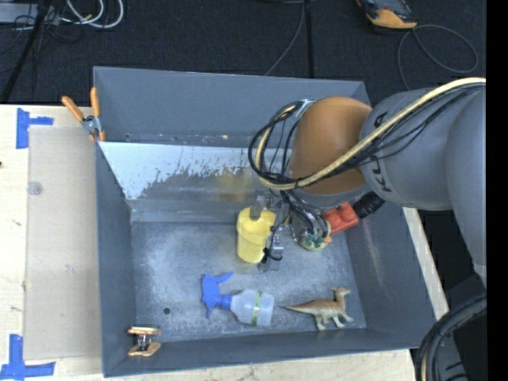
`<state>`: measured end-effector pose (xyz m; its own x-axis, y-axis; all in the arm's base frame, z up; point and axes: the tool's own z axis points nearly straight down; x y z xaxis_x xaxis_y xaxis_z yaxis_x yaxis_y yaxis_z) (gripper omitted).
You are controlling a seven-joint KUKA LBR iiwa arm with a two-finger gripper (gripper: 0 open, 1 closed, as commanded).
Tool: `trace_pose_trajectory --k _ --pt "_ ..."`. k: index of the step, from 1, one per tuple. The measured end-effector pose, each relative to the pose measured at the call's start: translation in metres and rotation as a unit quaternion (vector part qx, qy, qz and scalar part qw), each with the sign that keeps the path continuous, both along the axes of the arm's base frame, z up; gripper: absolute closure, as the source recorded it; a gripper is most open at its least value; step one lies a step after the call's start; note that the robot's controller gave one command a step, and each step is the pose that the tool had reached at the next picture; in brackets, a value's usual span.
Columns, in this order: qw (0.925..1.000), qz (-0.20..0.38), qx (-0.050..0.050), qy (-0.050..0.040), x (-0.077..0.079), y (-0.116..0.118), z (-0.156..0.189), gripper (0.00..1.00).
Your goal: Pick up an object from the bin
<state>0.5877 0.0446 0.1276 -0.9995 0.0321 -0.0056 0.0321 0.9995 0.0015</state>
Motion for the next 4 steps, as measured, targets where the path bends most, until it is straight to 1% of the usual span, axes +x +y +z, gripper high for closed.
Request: trace_pose_trajectory --k 1,2,3,4 --pt "1.0 0.006 0.0 0.0 -0.001 0.012 -0.05 0.0" --pt "1.0 0.006 0.0 -0.0008 0.0 0.008 -0.029 1.0" --pt "1.0 0.005 0.0 -0.0008 0.0 0.008 -0.029 1.0" --pt "1.0 -0.001 0.0 -0.001 0.02 -0.006 0.064 1.0"
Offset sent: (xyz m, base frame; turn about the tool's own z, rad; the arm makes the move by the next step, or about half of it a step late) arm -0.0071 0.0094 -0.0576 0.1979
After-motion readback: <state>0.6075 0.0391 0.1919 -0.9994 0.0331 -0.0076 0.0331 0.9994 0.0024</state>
